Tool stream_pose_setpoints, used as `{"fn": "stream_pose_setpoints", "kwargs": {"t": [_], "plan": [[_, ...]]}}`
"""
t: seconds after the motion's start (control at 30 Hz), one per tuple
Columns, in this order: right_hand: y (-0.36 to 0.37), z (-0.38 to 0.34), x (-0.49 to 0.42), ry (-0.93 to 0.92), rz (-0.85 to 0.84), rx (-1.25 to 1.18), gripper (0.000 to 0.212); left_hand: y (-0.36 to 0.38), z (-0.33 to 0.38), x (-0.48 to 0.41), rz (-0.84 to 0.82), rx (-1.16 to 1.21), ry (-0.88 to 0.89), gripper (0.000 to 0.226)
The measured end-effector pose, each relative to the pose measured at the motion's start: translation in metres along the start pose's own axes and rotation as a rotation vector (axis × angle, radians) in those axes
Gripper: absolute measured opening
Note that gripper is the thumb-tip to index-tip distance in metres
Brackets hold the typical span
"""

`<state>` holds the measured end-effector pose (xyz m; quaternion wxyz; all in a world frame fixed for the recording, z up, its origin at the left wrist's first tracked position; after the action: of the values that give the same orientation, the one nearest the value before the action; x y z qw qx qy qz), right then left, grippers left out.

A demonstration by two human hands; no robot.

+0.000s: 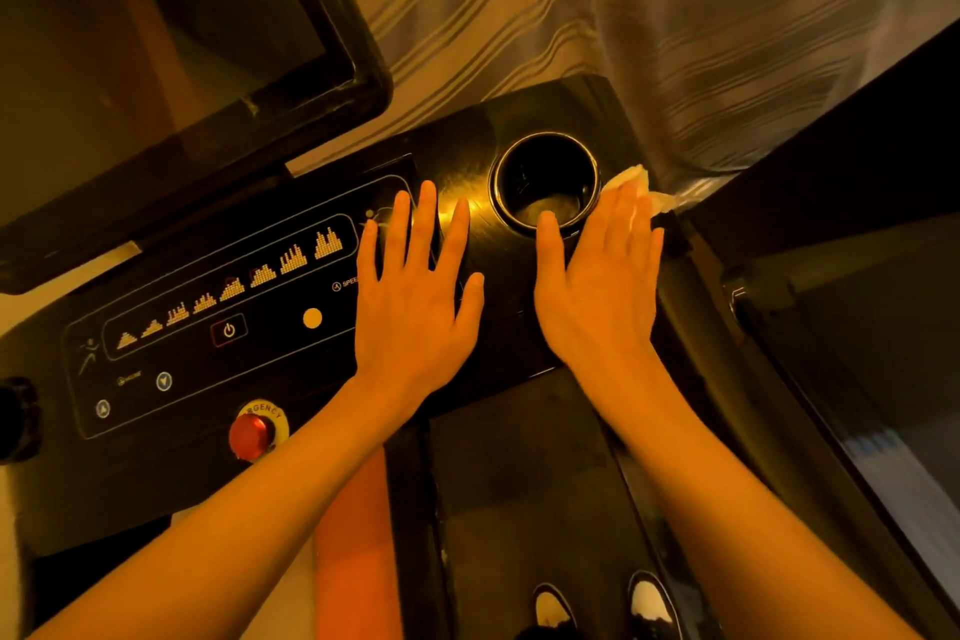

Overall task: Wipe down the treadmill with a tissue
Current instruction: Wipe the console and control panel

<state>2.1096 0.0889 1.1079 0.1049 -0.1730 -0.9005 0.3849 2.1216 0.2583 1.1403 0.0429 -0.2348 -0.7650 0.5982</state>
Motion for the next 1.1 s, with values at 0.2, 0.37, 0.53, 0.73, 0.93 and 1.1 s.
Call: {"fn": "stream_pose_setpoints", "kwargs": {"t": [0.2, 0.37, 0.53, 0.73, 0.93, 1.1], "plan": [[0.014, -0.01, 0.071, -0.218, -0.075, 0.024, 0.088, 0.003, -0.001, 0.001, 0.007, -0.014, 0.021, 0.067], [0.014, -0.008, 0.055, -0.415, -0.127, 0.074, 0.078, 0.005, -0.002, 0.0, 0.013, 0.006, 0.036, 0.066], [-0.001, 0.036, 0.063, -0.307, -0.08, 0.158, 0.077, 0.007, -0.003, 0.0, 0.006, 0.019, 0.036, 0.069], [-0.008, 0.023, -0.029, -0.123, -0.053, 0.06, 0.092, 0.006, -0.004, 0.001, -0.009, 0.011, 0.035, 0.069], [-0.022, 0.062, 0.015, -0.295, -0.146, 0.071, 0.084, 0.004, -0.002, 0.0, -0.009, -0.011, 0.023, 0.07], [-0.026, 0.074, -0.009, -0.339, -0.181, 0.068, 0.081, 0.001, 0.002, -0.001, -0.013, -0.018, 0.006, 0.071]]}}
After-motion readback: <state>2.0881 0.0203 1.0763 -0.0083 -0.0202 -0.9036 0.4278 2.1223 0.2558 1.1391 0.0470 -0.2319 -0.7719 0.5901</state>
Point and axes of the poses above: each hand's wrist, its own x-axis away from the middle knuckle, its own y-axis out of the palm, z = x × y, the point moved 3 cm from there along -x, towards the middle knuckle, and after that the axes turned 5 degrees about y, right-handed, at the moved point
